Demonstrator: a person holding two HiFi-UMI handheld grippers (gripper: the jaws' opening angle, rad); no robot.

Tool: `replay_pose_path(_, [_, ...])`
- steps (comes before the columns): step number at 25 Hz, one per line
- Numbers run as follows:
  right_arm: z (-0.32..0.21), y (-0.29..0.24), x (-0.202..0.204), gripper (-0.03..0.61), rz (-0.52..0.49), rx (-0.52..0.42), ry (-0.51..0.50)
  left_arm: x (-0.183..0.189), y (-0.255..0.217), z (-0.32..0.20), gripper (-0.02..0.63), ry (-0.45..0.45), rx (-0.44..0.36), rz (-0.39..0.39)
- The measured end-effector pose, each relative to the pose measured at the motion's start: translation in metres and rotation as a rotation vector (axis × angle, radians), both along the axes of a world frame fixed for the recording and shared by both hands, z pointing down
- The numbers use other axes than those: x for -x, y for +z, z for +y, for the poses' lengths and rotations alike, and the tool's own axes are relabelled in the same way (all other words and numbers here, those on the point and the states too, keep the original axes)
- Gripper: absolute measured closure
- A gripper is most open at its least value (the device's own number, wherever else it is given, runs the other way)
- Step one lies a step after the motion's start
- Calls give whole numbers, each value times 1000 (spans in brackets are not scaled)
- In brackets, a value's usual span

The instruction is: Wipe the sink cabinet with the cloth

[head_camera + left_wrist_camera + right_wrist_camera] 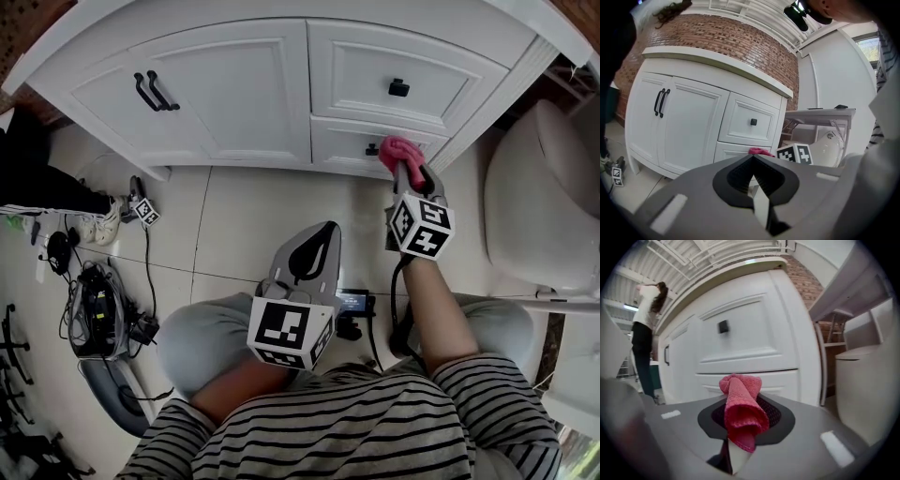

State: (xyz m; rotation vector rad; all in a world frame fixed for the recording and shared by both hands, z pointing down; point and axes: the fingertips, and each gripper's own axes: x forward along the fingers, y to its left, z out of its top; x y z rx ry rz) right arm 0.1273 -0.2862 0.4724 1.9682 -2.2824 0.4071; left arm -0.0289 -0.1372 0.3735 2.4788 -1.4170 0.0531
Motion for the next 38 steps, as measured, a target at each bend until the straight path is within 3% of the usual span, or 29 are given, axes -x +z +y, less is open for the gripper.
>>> replay_pose_path(3, [-6, 15, 98, 486, 32, 1, -209, 1, 1, 1, 614, 2, 7, 11])
replay_pose_path(5, [-15, 31, 143, 486, 76, 12, -293, 5, 0, 2, 614, -6, 15, 27])
replay_pose_path(8, [-38, 54, 154, 486, 128, 52, -300, 10, -4, 1, 614, -20, 24, 35])
replay_pose_path(14, [-34, 55, 103, 486, 130, 43, -284, 13, 4, -5, 614, -23, 38, 38])
replay_pose_path(19, [-30, 60, 27, 486, 100, 46, -172, -2, 6, -5, 614, 10, 40, 14])
replay_pose_path(26, [-25, 66, -81, 478, 62, 98, 62, -7, 12, -5, 614, 14, 43, 5])
replay_pose_path(29, [-6, 75, -113, 487, -77, 117, 231, -5, 10, -7, 614, 11, 44, 3])
replay_pose_path(31, [-3, 83, -88, 488, -116, 115, 167, -3, 9, -7, 614, 11, 46, 8])
replay_pose_path(35, [-22, 98, 36, 486, -132, 102, -176, 2, 10, -5, 614, -1, 53, 22])
replay_pose_path(38, [-39, 118, 109, 486, -75, 125, -330, 8, 10, -6, 614, -4, 57, 25])
